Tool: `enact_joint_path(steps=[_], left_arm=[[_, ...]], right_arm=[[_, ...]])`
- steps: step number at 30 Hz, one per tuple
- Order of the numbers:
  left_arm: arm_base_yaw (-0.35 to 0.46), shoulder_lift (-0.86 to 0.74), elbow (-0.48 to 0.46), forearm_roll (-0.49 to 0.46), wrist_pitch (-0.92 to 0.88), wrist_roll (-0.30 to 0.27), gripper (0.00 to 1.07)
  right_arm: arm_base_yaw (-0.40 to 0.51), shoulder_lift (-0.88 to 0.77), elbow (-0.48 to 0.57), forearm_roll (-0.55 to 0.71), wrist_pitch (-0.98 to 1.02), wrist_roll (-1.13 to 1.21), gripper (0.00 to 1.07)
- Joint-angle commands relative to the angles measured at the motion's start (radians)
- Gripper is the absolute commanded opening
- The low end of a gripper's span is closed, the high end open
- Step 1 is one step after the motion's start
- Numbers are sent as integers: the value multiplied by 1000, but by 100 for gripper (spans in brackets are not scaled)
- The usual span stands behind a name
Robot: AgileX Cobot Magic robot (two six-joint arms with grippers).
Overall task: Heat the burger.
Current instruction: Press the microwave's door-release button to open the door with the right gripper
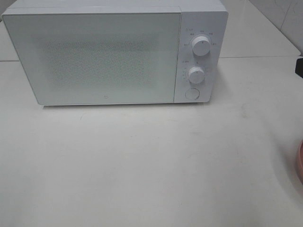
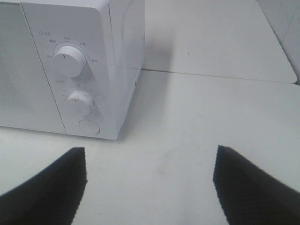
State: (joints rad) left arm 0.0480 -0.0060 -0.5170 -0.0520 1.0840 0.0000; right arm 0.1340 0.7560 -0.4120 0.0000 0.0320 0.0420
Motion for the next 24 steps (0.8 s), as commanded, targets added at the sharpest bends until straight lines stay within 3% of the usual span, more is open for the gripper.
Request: enact_joint_path(steps=[1,20,23,24], left_arm=[[-1,-24,1,-9,-16,0,98],[-1,-24,1,-9,-16,0,98],[-1,-24,1,-9,-16,0,98],[-1,-24,1,-9,-16,0,98]], right_arm=[[-3,21,1,-10,-32,4,75],[-2,435,1,-10,-598,4,75],[8,499,23,27,-726,-6,75],[39,538,42,103,-820,-33,75]])
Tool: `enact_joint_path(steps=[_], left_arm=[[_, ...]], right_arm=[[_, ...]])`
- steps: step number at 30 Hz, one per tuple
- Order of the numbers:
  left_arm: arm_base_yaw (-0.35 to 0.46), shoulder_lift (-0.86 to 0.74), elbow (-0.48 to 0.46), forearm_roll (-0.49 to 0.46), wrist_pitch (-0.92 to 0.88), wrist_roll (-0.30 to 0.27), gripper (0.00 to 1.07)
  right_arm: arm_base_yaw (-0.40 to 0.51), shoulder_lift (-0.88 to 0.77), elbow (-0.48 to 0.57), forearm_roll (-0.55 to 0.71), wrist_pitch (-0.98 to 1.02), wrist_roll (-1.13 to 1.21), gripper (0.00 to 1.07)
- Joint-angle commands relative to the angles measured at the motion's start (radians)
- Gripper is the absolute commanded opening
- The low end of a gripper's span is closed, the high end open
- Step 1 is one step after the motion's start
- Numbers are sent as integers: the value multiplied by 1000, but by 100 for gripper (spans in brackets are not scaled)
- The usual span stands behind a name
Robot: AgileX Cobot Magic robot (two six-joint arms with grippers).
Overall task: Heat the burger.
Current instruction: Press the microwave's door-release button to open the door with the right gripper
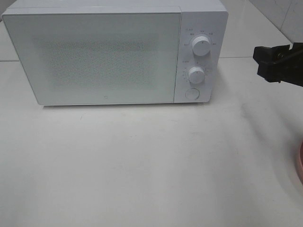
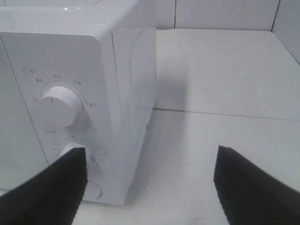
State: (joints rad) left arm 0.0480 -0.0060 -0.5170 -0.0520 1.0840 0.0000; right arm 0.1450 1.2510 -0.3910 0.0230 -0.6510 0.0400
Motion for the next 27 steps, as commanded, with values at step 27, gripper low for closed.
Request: enact_joint_path(steps=[27], left_arm=[[-1,-24,1,-9,-16,0,98]], right_arm=[[451,476,59,568,-747,-260,75]])
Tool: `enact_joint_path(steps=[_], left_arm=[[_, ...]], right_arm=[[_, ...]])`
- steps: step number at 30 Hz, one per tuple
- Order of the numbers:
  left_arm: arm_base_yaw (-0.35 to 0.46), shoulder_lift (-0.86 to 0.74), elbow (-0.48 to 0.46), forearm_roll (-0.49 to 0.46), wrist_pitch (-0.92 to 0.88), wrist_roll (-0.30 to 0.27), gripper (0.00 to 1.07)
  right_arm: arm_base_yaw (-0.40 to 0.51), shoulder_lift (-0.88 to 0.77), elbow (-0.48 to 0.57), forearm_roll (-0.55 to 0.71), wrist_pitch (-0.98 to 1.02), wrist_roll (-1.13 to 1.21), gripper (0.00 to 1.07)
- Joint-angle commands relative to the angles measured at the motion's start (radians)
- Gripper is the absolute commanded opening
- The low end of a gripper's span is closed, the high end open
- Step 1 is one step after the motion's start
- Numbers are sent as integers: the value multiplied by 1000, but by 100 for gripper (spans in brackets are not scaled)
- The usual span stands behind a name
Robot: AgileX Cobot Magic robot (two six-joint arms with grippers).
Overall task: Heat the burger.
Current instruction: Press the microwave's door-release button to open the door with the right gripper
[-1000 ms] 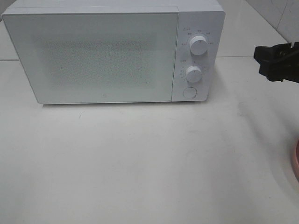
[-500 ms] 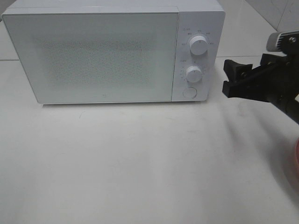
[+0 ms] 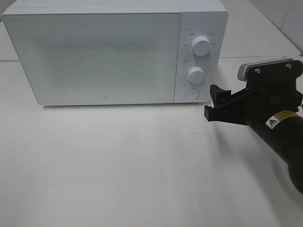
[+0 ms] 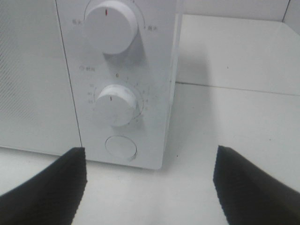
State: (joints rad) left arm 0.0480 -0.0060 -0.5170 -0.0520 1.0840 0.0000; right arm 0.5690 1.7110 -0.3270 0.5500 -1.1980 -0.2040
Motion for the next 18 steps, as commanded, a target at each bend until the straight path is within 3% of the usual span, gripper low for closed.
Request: enact_joint_path(steps=[1,6,18], left_arm=[[-1,-24,1,-9,-16,0,98],[-1,-24,1,-9,-16,0,98],[-1,-24,1,-9,-16,0,98]], right_arm=[[27,16,-5,41,-200,-16,75],[61,28,-8,99,-201,-16,75],[62,72,-8,99,-200,49,75]])
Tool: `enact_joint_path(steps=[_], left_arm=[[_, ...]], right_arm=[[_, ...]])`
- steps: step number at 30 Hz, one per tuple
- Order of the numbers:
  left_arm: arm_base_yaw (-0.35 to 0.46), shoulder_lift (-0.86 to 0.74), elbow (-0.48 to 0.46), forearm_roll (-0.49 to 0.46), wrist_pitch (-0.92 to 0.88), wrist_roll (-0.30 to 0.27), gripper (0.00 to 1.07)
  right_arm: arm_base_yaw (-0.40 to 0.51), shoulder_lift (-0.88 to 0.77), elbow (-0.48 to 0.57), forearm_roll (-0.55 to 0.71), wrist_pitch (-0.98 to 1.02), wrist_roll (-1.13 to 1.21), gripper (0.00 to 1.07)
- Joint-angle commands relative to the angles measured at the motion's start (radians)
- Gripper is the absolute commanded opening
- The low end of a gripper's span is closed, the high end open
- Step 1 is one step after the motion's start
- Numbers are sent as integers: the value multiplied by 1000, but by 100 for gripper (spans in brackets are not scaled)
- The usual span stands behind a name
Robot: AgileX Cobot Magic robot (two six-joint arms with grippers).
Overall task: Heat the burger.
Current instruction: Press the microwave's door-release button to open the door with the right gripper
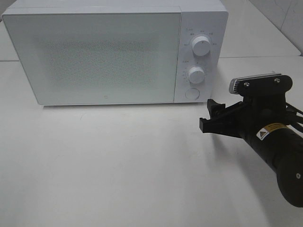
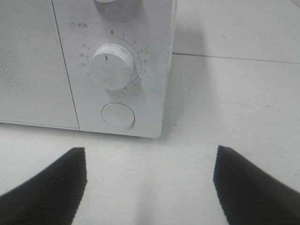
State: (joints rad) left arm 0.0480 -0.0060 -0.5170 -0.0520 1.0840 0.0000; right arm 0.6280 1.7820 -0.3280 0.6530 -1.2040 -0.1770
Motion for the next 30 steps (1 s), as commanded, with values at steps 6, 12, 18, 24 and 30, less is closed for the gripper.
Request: enact_joint_path(steps=[6,12,18,24,30], left_arm=[[-1,-24,1,-9,-16,0,98],[-1,-24,1,-9,-16,0,98],[-1,-24,1,-9,-16,0,98],[-1,-24,1,-9,-16,0,98],[-1,-24,1,-9,-16,0,98]], right_arm=[[3,1,-7,-10,-194,160,75],[3,1,-7,-17,-178,610,74],[3,1,-7,-16,-112,984,69],[3,1,-7,-16,-97,1266,61],[3,1,-7,-10,-98,1540,44]])
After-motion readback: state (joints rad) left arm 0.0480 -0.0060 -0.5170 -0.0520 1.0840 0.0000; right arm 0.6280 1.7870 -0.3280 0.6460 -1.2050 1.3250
